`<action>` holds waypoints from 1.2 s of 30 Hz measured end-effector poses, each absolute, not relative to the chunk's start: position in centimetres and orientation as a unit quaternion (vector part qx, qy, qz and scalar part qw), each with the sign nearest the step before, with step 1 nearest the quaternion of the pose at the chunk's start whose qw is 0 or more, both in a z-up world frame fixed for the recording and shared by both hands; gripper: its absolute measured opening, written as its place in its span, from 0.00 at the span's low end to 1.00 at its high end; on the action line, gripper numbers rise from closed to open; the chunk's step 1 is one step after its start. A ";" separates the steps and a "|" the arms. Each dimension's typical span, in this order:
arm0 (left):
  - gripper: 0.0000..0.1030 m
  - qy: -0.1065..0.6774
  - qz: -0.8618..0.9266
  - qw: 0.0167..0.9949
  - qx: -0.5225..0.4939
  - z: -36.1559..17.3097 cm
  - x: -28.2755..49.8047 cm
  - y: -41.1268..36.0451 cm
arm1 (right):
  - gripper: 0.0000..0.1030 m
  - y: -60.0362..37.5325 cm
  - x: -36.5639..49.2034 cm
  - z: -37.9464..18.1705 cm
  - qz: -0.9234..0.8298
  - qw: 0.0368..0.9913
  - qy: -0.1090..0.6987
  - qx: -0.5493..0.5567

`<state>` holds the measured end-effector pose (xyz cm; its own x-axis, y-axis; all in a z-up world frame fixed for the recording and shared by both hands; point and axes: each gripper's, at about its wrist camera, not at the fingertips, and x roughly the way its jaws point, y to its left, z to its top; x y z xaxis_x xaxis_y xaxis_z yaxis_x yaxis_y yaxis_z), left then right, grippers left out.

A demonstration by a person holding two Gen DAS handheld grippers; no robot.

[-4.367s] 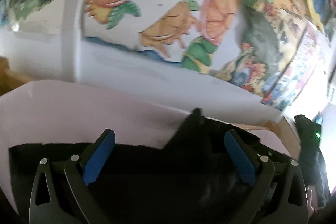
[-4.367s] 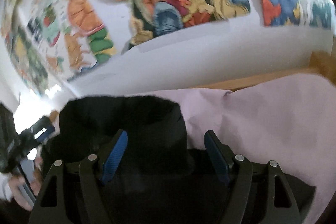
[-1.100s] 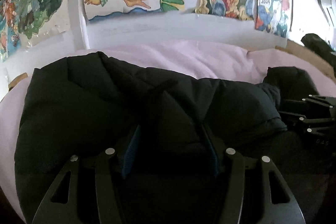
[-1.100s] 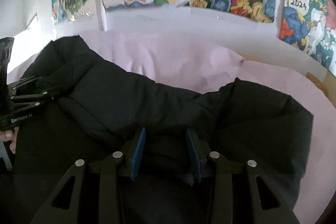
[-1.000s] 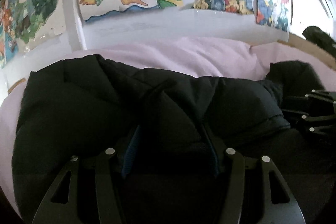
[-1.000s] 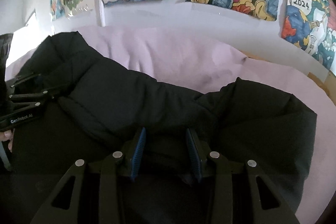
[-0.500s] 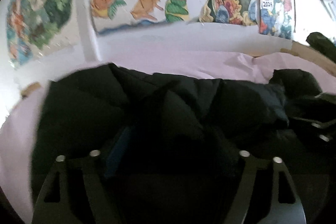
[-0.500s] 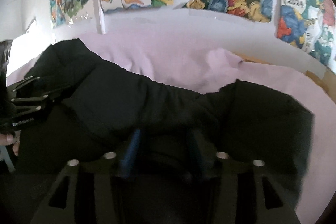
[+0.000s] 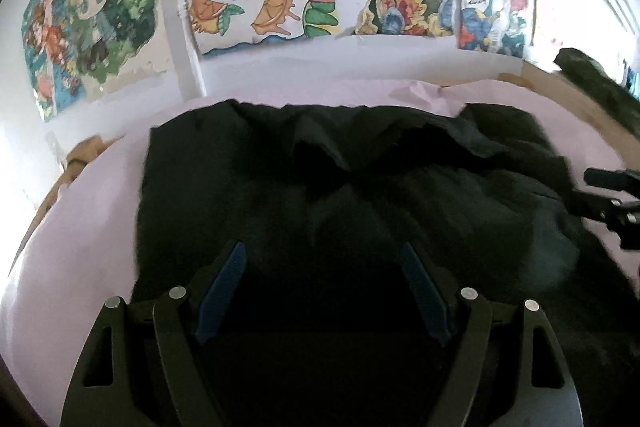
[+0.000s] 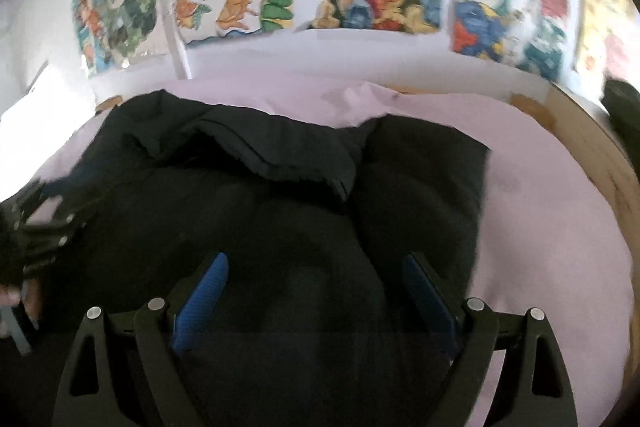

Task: Fold large clothes
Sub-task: 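Lift both tools away from the folded black jacket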

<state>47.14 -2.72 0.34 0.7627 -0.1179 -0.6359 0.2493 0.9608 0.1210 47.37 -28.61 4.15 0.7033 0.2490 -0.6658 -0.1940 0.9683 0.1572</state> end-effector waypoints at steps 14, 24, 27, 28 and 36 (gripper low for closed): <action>0.98 0.381 -0.093 0.918 0.060 5.8 32.2 -1.1 | 1.00 -25.7 31.8 8.3 0.083 0.907 0.411 0.039; 0.98 0.355 -0.087 0.929 0.052 7.6 22.4 1.1 | 1.00 -24.0 21.2 10.7 0.139 0.915 0.377 -0.031; 0.98 0.347 -0.091 0.931 0.074 7.8 20.2 1.2 | 1.00 -23.7 18.6 11.0 0.145 0.918 0.366 -0.053; 0.98 0.344 -0.095 0.931 0.081 7.7 19.5 1.2 | 1.00 -23.7 17.5 11.0 0.147 0.918 0.363 -0.058; 0.98 0.331 -0.163 0.922 0.116 5.3 14.1 1.7 | 1.00 -24.3 10.8 9.1 0.137 0.929 0.338 -0.069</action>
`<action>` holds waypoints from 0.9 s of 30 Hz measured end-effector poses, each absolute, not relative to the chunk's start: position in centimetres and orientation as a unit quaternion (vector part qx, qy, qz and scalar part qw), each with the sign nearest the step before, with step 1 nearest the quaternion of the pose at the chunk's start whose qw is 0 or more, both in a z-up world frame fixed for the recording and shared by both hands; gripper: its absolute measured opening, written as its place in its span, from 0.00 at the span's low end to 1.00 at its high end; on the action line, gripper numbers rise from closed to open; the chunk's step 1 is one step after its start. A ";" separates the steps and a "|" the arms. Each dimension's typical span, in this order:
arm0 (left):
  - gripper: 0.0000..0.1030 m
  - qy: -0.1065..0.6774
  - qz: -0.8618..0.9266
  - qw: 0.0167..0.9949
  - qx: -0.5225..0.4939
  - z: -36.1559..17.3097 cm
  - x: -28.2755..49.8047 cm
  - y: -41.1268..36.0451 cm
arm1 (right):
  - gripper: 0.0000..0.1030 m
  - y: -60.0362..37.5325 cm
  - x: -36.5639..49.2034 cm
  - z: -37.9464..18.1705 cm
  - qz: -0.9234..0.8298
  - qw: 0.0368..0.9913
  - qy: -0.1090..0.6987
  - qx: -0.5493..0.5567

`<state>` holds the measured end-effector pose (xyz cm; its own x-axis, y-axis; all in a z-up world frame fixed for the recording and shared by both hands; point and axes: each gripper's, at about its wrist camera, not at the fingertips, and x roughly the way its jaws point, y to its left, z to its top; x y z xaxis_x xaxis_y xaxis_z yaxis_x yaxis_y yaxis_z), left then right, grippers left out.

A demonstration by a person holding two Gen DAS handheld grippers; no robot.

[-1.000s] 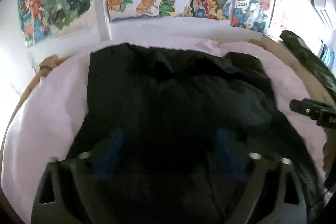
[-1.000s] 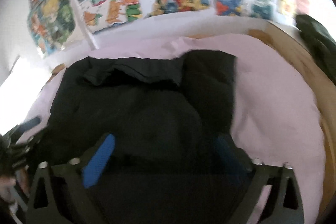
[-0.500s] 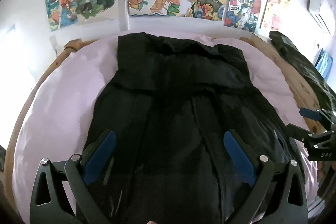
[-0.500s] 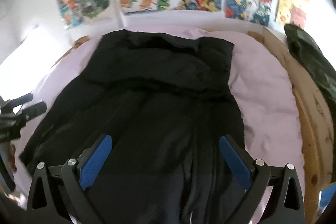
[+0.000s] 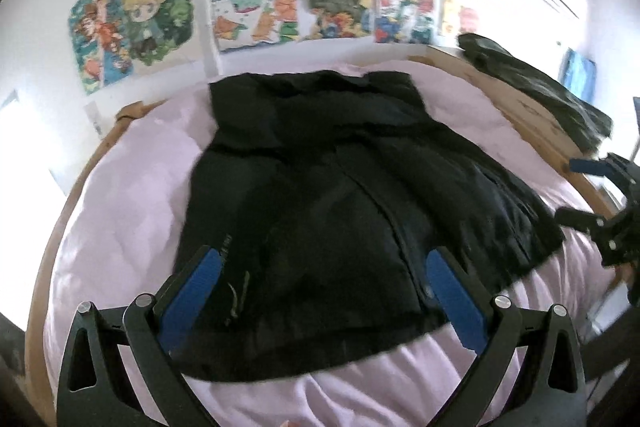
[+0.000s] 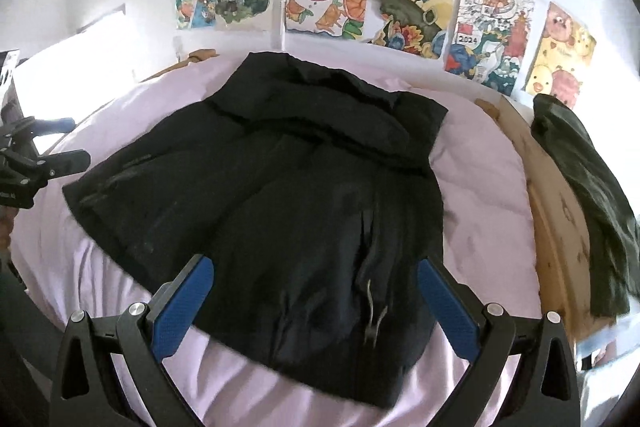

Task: Fold large clothes
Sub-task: 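Lift both tools away from the folded black jacket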

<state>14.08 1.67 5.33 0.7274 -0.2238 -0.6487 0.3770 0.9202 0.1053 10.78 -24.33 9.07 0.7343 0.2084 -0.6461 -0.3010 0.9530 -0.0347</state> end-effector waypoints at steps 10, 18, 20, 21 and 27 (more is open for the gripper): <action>0.98 0.335 -0.206 0.895 0.209 1.2 11.5 0.7 | 1.00 -25.0 7.2 6.1 0.155 0.923 0.339 -0.100; 0.98 0.323 -0.232 0.887 0.236 0.6 10.5 0.5 | 1.00 -24.5 6.9 5.0 0.173 0.919 0.333 -0.121; 0.98 0.315 -0.233 0.887 0.246 0.7 10.2 0.3 | 1.00 -24.5 7.0 4.9 0.176 0.918 0.335 -0.120; 0.98 0.308 -0.229 0.888 0.253 0.8 10.2 0.2 | 1.00 -24.4 7.0 4.9 0.177 0.918 0.335 -0.119; 0.98 0.288 -0.248 0.880 0.285 0.8 10.1 0.2 | 1.00 -24.1 7.1 4.1 0.189 0.911 0.344 -0.129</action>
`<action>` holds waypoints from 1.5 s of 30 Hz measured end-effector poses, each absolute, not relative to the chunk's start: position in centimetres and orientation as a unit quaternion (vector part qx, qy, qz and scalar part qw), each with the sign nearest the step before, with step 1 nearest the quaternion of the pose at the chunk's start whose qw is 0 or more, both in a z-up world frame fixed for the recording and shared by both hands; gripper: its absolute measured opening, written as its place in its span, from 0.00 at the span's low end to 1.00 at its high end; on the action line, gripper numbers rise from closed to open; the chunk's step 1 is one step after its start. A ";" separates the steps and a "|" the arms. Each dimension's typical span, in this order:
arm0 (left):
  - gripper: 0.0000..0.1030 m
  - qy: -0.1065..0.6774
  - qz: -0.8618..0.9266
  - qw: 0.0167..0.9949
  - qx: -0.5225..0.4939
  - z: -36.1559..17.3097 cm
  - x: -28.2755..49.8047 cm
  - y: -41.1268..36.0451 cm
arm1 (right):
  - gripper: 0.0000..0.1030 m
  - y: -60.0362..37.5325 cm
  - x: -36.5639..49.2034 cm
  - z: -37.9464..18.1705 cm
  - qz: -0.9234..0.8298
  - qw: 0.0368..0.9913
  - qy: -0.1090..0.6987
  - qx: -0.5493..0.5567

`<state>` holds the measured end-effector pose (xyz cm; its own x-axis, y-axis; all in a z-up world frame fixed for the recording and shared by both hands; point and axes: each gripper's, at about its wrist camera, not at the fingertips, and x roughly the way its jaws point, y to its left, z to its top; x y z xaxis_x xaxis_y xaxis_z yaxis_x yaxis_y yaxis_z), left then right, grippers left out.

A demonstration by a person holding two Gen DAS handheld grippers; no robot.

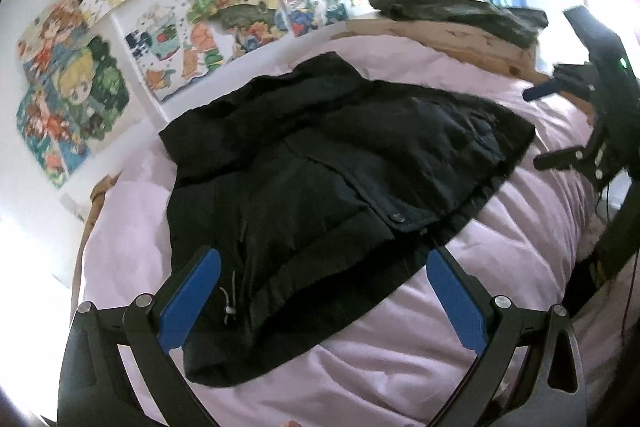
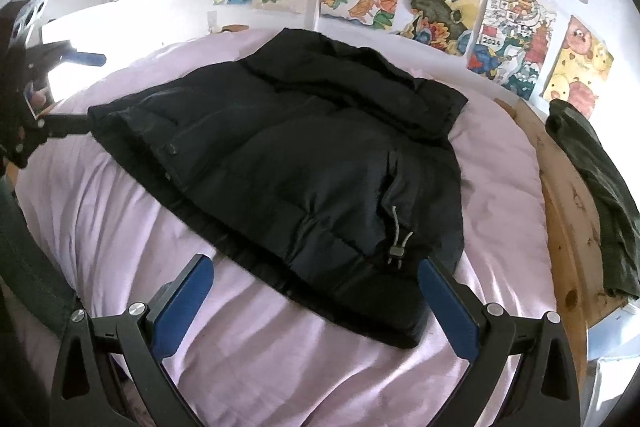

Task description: Fold large clothes

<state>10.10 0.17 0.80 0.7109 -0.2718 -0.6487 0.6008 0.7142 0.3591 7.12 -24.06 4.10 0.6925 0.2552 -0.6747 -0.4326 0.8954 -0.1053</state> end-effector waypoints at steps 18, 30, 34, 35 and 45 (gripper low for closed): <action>0.98 0.338 -0.254 0.813 0.400 -6.2 10.0 -0.2 | 1.00 -21.6 8.4 0.5 0.193 0.879 0.360 -0.247; 0.98 0.354 -0.188 0.807 0.433 -7.6 12.3 1.6 | 1.00 -22.3 10.0 -2.4 0.137 0.859 0.386 -0.306; 0.99 0.386 -0.122 0.784 0.470 -9.3 13.7 2.6 | 1.00 -22.2 10.4 -2.9 0.128 0.857 0.381 -0.322; 0.99 0.403 -0.116 0.783 0.460 -9.6 14.3 3.2 | 1.00 -22.1 10.6 -3.2 0.123 0.855 0.379 -0.331; 0.99 0.438 -0.108 0.797 0.401 -8.5 15.8 4.9 | 1.00 -23.3 11.8 -3.5 0.061 0.863 0.354 -0.355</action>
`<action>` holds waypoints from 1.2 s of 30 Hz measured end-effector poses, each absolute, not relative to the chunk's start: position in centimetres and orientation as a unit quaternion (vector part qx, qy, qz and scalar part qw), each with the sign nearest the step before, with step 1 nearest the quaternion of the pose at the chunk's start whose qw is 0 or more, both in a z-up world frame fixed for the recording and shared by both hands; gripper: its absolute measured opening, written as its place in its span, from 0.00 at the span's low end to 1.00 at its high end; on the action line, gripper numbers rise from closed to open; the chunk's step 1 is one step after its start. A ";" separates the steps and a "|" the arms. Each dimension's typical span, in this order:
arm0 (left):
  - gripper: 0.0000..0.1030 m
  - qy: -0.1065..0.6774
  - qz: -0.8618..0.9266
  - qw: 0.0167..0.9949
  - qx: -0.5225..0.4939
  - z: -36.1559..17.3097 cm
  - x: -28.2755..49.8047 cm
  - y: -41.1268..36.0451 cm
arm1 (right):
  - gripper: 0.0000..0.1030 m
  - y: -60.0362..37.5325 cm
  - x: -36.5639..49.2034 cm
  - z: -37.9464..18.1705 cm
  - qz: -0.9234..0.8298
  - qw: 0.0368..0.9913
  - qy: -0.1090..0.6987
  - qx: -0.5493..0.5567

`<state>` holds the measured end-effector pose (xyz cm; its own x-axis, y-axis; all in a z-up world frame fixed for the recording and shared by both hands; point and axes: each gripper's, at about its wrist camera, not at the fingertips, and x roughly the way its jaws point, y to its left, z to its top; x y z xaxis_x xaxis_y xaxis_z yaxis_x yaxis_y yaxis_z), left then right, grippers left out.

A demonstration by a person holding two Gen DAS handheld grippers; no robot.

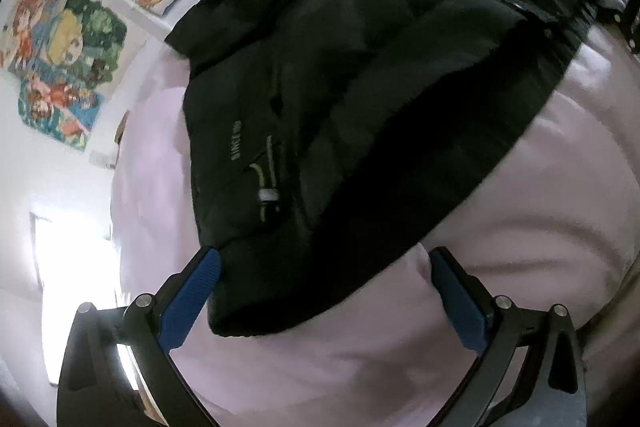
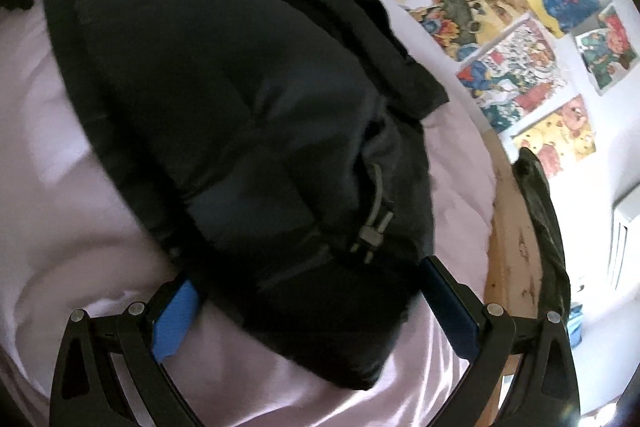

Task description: Fold large clothes

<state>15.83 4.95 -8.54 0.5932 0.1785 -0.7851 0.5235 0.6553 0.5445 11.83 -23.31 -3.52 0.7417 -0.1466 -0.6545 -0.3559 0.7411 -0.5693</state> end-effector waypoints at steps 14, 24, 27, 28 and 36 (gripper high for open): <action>0.98 0.458 -0.080 0.820 0.333 -6.2 16.5 6.7 | 0.46 -23.7 12.3 -0.2 0.097 0.893 0.357 -0.256; 0.41 0.440 -0.091 0.844 0.293 -4.3 16.7 7.0 | 0.36 -23.9 12.7 1.2 0.091 0.906 0.360 -0.205; 0.20 0.416 -0.108 0.854 0.292 -3.3 16.3 6.5 | 0.29 -23.8 12.7 1.4 0.097 0.908 0.359 -0.194; 0.12 0.406 -0.109 0.858 0.296 -3.1 16.2 6.3 | 0.25 -23.7 12.6 1.6 0.095 0.910 0.356 -0.192; 0.04 0.308 -0.109 0.893 0.310 0.3 12.4 4.5 | 0.13 -24.6 11.2 4.4 0.072 0.930 0.332 -0.141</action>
<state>12.40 4.52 0.26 0.7862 -0.0032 -0.6180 0.3855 0.7841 0.4864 11.17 -24.56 4.37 0.7691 0.0400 -0.6379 -0.2277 0.9497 -0.2150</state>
